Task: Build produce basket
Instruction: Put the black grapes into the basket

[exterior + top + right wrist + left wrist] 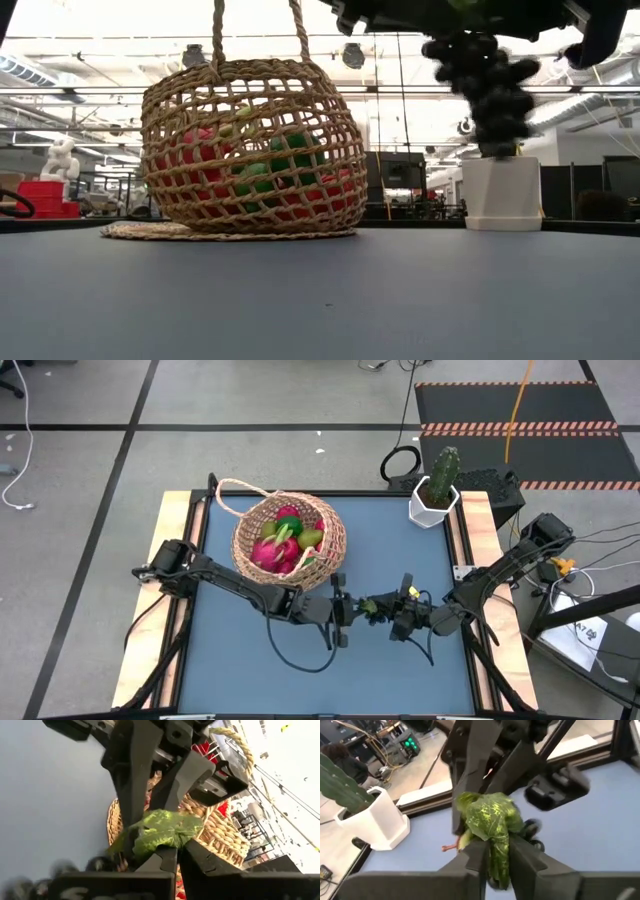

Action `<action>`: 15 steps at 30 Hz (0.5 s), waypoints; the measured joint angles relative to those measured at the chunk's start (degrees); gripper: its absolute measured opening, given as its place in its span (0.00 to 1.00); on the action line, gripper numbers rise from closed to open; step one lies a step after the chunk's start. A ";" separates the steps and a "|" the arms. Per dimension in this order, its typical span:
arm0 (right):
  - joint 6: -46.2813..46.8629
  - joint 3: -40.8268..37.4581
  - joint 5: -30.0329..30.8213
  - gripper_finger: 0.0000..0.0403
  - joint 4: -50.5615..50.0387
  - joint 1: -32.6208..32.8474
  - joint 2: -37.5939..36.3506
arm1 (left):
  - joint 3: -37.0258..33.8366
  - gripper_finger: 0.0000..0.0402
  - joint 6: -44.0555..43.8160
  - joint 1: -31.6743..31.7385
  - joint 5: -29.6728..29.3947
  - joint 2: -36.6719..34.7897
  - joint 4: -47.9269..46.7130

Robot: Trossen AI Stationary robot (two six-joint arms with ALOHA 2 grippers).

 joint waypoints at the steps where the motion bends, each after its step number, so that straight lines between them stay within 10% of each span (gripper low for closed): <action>1: 0.00 0.00 0.00 0.00 0.00 0.02 0.00 | -0.01 0.14 0.01 0.15 0.00 0.04 -0.35; 15: 1.43 0.09 0.49 0.19 2.02 0.13 -0.04 | -0.12 0.05 0.37 0.41 1.07 0.07 -1.04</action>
